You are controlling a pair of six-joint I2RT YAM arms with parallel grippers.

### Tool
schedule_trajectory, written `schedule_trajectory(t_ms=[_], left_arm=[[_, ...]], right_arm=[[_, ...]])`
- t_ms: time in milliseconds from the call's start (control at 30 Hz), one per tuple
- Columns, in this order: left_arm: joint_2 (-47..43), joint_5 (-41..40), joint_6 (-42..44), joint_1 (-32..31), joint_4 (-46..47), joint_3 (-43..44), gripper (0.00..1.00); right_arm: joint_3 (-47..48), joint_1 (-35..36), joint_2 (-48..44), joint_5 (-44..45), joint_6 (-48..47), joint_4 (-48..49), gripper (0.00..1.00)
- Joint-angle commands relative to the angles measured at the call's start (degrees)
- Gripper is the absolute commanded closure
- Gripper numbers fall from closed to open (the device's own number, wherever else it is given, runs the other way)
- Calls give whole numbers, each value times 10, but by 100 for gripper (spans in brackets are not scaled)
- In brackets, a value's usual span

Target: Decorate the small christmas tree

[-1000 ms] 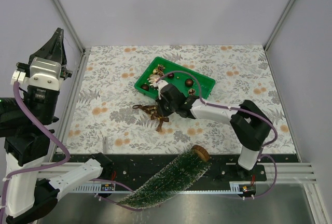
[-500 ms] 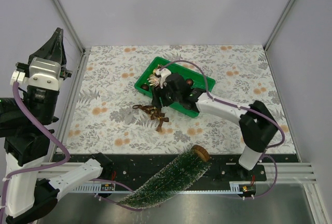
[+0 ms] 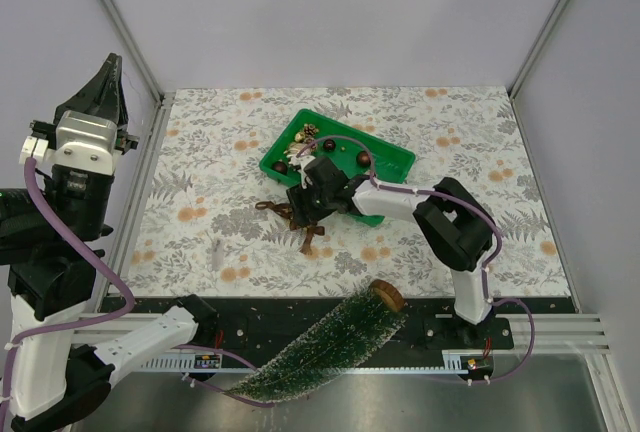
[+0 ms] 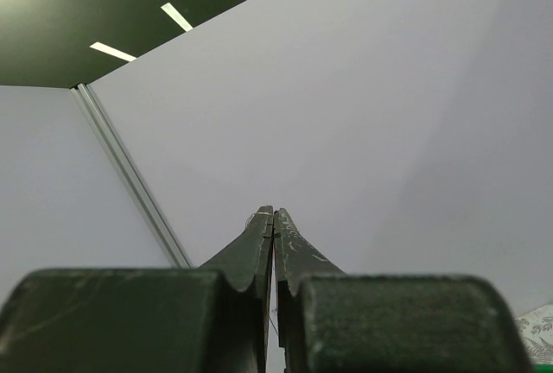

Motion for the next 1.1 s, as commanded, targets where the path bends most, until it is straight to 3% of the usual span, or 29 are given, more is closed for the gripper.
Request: schedule_trajectory(t_ms=[0,400,767,867,933,1067], left_arm=[[-4,-12,7,-1,25,4,95],[-13,-13,12,-1,30,-12,95],[-19,-11,18,-1,29,-19,95],[-19,-13,18,-1,29,-18,95],[-19,-12,18,-1,30,-18,95],[-19,-12,17,-1,27,-18,95]], right_arm=[[35,0,17,23,-1,3,29],[18,-83,2,15,-4,15,30],[-41,-75,-27,-86,26,101,40],[-36,-74,-19,-89,23,89,50],[-37,-74,-21,-85,24,89,62],[-48,-73,-60,-51,22,89,97]])
